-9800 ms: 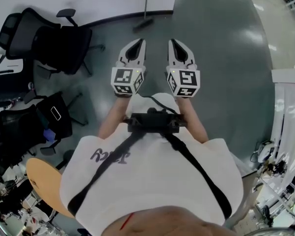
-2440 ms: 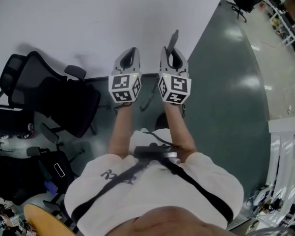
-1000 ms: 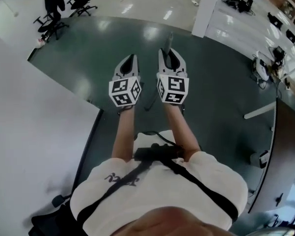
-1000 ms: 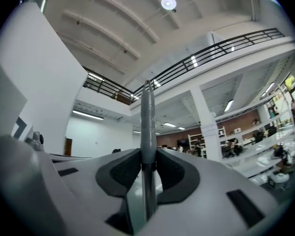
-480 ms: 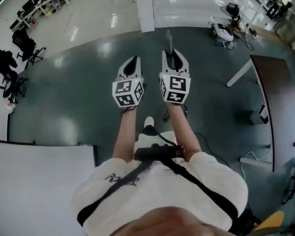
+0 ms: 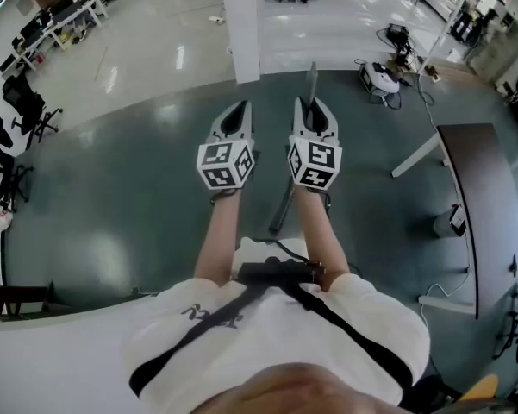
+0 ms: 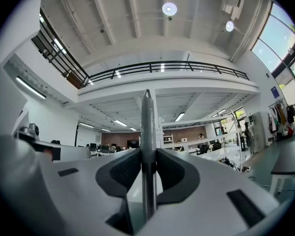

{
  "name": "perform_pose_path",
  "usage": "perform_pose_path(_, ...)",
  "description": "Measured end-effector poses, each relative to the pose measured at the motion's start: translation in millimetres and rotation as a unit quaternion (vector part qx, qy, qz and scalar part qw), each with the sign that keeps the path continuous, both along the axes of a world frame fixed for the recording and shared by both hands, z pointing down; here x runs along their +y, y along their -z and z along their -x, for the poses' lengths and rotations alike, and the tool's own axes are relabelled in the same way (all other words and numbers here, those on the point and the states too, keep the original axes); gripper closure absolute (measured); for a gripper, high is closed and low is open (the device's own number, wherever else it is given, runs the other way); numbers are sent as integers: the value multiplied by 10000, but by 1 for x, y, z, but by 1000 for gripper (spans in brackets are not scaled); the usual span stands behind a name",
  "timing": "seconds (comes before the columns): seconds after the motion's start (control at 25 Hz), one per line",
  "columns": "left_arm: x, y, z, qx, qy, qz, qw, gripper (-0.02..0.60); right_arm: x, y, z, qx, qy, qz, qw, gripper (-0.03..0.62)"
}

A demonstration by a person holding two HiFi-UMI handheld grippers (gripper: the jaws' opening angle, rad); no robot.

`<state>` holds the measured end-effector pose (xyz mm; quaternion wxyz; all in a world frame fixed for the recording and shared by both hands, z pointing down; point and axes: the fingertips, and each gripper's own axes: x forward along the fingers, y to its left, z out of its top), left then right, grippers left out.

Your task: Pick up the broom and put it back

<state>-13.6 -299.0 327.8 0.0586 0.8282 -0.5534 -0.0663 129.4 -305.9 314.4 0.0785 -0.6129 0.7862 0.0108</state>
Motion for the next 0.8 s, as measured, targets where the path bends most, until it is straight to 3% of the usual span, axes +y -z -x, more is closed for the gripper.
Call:
perform_pose_path(0.36, -93, -27, 55, 155, 164, 136, 9997, 568, -95, -13, 54, 32, 126, -31, 9999, 490)
perform_pose_path(0.8, -238, -46, 92, 156, 846, 482, 9951, 568, -260, -34, 97, 138, 796, 301, 9963, 490)
